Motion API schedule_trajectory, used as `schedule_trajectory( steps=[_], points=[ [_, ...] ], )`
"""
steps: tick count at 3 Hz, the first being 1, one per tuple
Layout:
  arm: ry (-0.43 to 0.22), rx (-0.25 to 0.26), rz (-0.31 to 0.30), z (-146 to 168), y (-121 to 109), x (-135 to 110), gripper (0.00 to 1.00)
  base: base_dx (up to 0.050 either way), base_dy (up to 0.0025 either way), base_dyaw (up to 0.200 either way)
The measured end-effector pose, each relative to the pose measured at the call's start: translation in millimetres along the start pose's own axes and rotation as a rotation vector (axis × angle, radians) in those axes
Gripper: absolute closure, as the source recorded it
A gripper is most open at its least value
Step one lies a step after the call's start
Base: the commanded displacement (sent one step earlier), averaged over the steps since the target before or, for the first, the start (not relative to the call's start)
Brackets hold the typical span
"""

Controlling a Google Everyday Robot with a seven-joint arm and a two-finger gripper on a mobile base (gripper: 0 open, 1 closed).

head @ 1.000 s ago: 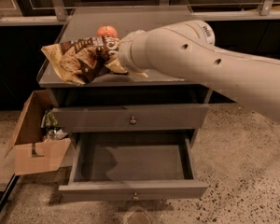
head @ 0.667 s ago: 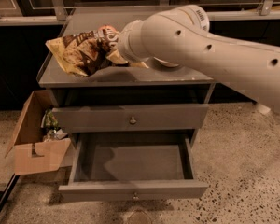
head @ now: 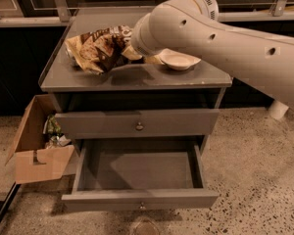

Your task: Pick brown chip bag from middle drawer and place on counter

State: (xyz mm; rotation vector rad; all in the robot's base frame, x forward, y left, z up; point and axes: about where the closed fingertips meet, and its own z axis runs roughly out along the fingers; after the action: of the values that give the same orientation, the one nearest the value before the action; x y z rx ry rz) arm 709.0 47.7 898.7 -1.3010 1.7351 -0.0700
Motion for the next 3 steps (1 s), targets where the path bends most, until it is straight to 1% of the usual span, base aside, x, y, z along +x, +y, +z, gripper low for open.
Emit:
schedule_trajectory(
  steps=[1,3],
  points=[
    [0.001,0.001,0.000,-0.1,-0.5,0.5,0.82,0.000,0.00000,0.000],
    [0.001,0.001,0.000,-0.2,-0.5,0.5,0.35,0.000,0.00000,0.000]
  ],
)
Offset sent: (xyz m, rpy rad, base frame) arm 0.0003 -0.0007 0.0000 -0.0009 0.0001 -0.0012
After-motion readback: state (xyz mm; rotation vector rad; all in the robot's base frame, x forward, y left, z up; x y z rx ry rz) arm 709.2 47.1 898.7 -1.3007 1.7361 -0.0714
